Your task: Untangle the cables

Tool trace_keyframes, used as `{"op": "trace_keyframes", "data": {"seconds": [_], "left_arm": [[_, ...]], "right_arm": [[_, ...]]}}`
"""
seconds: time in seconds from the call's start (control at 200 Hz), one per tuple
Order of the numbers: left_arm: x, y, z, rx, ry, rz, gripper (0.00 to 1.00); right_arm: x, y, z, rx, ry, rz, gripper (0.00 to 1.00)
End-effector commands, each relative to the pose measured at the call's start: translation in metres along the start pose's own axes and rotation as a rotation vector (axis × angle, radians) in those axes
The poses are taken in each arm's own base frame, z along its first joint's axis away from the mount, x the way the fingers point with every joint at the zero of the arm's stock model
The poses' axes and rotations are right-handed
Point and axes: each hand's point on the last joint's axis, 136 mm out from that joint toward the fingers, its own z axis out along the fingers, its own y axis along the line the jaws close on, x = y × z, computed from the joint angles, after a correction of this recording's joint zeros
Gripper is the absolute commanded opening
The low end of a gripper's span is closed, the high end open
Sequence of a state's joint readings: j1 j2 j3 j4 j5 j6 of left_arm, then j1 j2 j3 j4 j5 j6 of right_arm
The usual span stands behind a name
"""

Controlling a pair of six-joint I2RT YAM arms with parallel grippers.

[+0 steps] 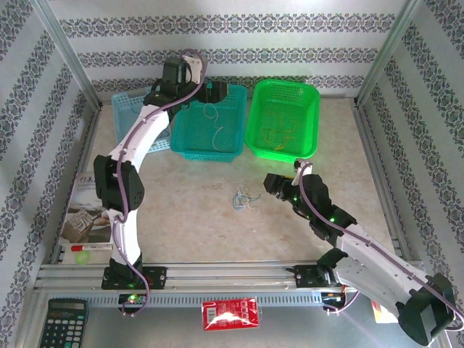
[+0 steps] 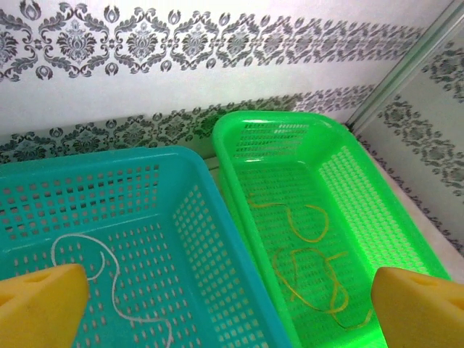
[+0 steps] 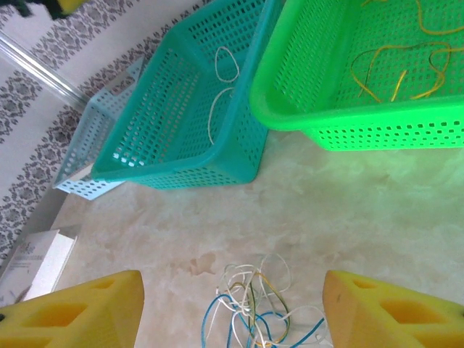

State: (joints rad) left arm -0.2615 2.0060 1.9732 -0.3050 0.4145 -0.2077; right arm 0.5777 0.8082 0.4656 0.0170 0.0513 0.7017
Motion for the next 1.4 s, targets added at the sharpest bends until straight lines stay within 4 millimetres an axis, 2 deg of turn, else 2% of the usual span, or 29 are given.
{"op": "trace_keyframes", "data": {"seconds": [0.0,0.04,0.19,0.49,0.684,0.804,0.929,1.144,1.394], "left_arm": [[-0.018,-0.013,-0.029,0.032,-0.08,-0.039,1.0],[-0.015,-0.016,-0.036,0.039,-0.083,-0.051,1.0],[0.016,-0.017,-0.059,0.037,-0.084,-0.134,1.0],[0.112,-0.012,-0.104,-0.01,0.012,-0.345,1.0],[0.171,-0.01,-0.124,-0.019,0.072,-0.459,1.0],[0.187,-0.014,-0.131,0.005,0.083,-0.494,1.0],[0.195,-0.018,-0.133,0.034,0.088,-0.528,1.0],[0.195,-0.024,-0.131,0.053,0.09,-0.525,1.0],[0.197,-0.034,-0.123,0.069,0.107,-0.518,1.0]], "right_arm": [[-0.004,0.007,0.004,-0.014,0.025,-0.004,0.66],[-0.001,0.006,0.007,-0.007,0.04,0.0,0.65],[0.01,0.005,0.019,0.006,0.098,0.011,0.64],[0.033,0.005,0.045,0.028,0.21,0.002,0.59],[0.059,0.009,0.062,0.048,0.315,-0.046,0.56],[0.073,0.005,0.062,0.088,0.348,-0.074,0.55],[0.085,-0.004,0.057,0.13,0.368,-0.073,0.53],[0.099,-0.024,0.047,0.179,0.38,-0.03,0.49],[0.102,-0.029,0.058,0.149,0.377,0.083,0.44]]}}
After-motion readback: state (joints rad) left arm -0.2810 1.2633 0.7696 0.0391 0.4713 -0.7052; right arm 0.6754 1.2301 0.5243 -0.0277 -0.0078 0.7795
